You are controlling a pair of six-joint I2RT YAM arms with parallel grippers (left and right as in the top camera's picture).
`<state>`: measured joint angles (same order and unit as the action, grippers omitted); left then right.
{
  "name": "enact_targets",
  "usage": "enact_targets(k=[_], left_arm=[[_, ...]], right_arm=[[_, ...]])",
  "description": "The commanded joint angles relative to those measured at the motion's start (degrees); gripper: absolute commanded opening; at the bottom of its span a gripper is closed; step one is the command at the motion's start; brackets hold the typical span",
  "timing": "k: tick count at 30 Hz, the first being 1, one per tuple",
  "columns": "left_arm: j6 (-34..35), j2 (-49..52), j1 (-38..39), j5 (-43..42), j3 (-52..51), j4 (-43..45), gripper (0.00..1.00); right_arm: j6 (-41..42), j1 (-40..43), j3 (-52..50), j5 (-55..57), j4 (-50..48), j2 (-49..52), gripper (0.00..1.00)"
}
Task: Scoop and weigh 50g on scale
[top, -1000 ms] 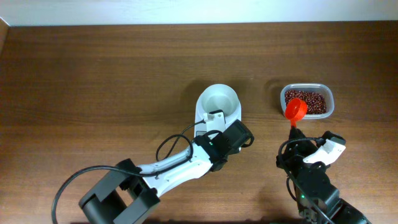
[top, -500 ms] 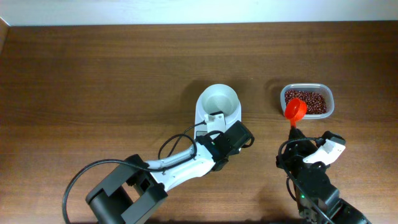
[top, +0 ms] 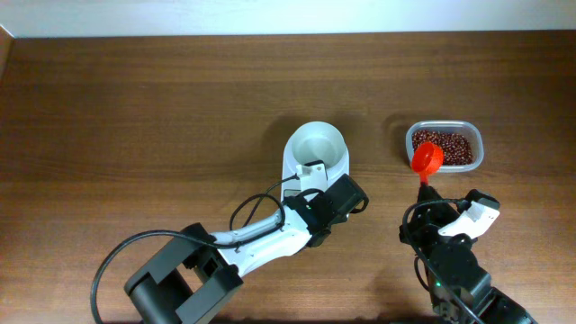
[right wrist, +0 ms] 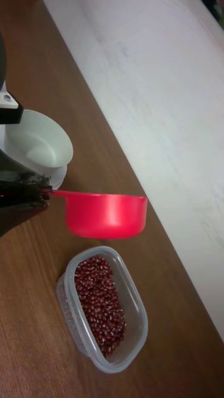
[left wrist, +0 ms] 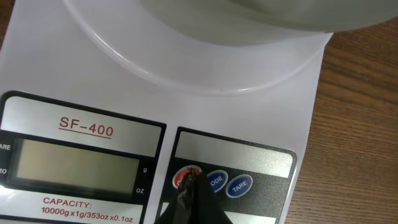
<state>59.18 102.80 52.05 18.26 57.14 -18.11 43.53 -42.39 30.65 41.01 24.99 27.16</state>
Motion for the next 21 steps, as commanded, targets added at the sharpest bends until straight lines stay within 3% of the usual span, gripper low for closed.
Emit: enact_targets(k=[1, 21], left_arm=[[-0.92, 1.6, 0.04, 1.01, 0.76, 0.07, 0.0], [-0.46, 2.62, -1.01, 1.46, 0.76, 0.13, 0.0]], right_arm=[[-0.24, -0.24, 1.18, -0.35, -0.07, -0.37, 0.04], [-0.24, -0.28, 1.18, -1.64, 1.05, -0.37, 0.04]])
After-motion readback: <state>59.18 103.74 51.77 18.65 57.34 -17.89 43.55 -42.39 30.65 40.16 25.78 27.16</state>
